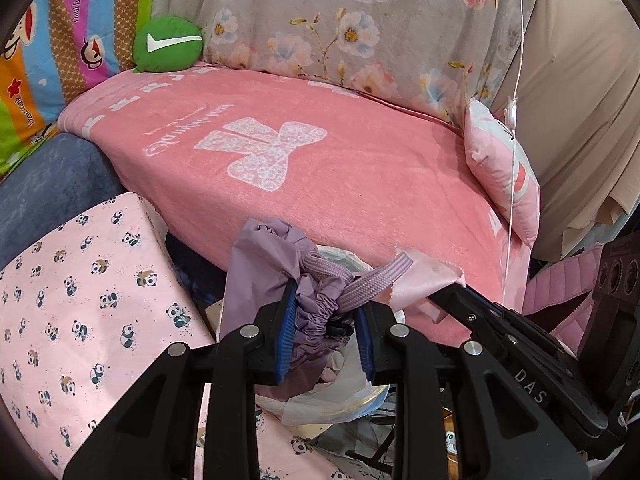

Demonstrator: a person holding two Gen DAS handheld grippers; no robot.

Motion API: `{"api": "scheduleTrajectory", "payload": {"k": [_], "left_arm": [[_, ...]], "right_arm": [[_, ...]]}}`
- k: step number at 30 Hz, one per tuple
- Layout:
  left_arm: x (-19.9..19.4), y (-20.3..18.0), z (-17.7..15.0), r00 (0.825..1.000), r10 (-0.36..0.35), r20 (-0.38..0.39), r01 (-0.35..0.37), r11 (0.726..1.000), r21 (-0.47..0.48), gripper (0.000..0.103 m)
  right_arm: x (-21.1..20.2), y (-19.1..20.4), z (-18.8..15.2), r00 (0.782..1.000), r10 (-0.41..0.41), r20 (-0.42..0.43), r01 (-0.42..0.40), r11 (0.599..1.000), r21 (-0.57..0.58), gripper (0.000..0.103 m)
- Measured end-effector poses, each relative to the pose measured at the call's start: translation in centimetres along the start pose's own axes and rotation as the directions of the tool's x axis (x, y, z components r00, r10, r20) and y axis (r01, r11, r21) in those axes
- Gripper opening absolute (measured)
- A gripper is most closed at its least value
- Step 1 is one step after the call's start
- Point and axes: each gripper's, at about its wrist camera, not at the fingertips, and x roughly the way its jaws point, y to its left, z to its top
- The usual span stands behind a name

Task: Collect trash
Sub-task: 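Carry both cloths over the white bin and open both tools to drop them, then hold both open tools above the bin as the cloths settle inside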

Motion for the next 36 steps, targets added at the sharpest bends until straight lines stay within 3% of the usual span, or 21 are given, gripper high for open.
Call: {"api": "scheduleTrajectory", "payload": {"k": [7, 14, 27, 32, 36], "left_arm": [[0.8, 0.1, 0.2, 1.0, -0.003, -0.015, 0.003, 1.0, -0.017, 0.028], [0.6, 0.6, 0.6, 1.0, 0.011, 0.016, -0.01, 0.999, -0.049, 0.057], [0.4, 2.0, 0.3, 0.999, 0.044, 0.022, -0.042, 0.996, -0.08, 0.06], [0.3, 2.6, 0.2, 0.998, 0.053, 0.023, -0.051, 0.995, -0.088, 0.06], [0.1, 3.2, 0.0, 0.998, 0.056, 0.024, -0.054, 0.993, -0.104, 0.06]], "right_arm": [[0.4, -0.3, 0.1, 1.0, -0.011, -0.006, 0.011, 1.0, 0.001, 0.005], [1.1, -0.3, 0.1, 1.0, -0.019, -0.017, 0.019, 1.0, -0.005, 0.005], [2.4, 0.2, 0.0, 0.998, -0.037, -0.047, 0.036, 0.999, -0.017, 0.012], [2.8, 0.6, -0.2, 0.997, -0.048, -0.053, 0.047, 0.998, -0.031, 0.022], [3.3, 0.9, -0.2, 0.996, -0.051, -0.07, 0.049, 0.998, -0.039, 0.022]]}}
